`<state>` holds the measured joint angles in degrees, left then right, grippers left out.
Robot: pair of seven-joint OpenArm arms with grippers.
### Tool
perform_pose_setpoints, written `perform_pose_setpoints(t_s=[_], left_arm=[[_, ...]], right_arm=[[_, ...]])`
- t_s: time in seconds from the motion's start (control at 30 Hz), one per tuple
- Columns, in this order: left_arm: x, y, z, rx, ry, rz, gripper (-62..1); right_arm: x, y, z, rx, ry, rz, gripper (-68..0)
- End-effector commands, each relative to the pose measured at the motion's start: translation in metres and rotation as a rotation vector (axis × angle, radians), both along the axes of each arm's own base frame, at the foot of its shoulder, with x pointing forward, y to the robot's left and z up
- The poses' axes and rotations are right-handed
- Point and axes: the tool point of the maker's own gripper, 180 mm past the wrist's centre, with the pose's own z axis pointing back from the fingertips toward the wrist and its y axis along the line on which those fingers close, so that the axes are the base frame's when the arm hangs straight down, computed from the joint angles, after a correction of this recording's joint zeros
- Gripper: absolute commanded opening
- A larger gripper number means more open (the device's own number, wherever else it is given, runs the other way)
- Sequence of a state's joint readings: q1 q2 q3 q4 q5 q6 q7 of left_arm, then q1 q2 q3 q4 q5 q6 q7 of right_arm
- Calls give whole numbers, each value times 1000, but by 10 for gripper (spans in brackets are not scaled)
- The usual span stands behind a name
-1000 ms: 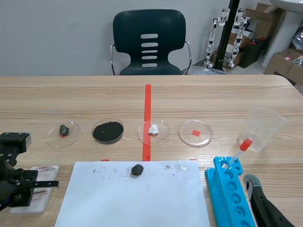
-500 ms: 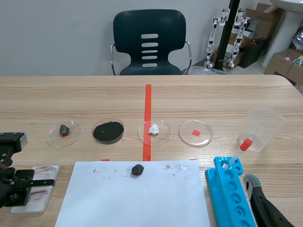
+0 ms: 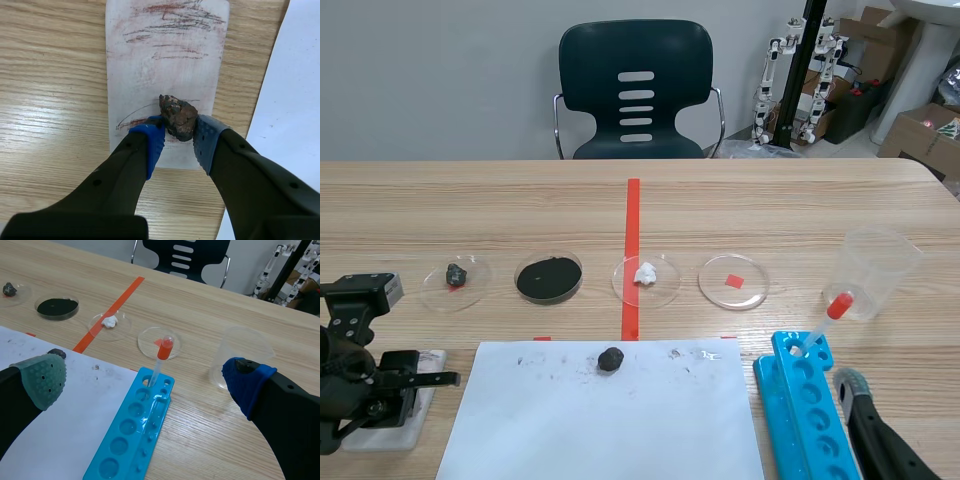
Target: Rub the mineral on the streak plate below the first streak
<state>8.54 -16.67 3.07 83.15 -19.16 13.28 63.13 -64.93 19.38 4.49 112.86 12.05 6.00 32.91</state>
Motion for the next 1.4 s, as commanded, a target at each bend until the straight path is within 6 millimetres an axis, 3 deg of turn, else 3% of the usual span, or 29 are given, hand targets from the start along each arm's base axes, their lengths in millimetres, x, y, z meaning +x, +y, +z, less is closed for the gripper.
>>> perform_pose_setpoints(t_s=[0.0,0.4,0.67,0.87,1.13,1.37], left_arm=[[-9,-20,-2,-35,-6,-36,-493],[28,-29,94,25,-490,-105,-493],[30,-34,141,30,-784,-123,-493],[21,-47,165,-6,-952,-191,-493],[4,-83,195,-130,-1085,-345,-493],[-13,-99,194,-120,-1098,-448,-493]], right_arm=[[4,-1,9,8,-36,-5,4],[4,-1,9,8,-36,-5,4],[4,-1,9,8,-36,-5,4],[4,-1,9,8,-36,-5,4],[4,-1,9,8,-36,-5,4],[4,-1,9,8,-36,-5,4]])
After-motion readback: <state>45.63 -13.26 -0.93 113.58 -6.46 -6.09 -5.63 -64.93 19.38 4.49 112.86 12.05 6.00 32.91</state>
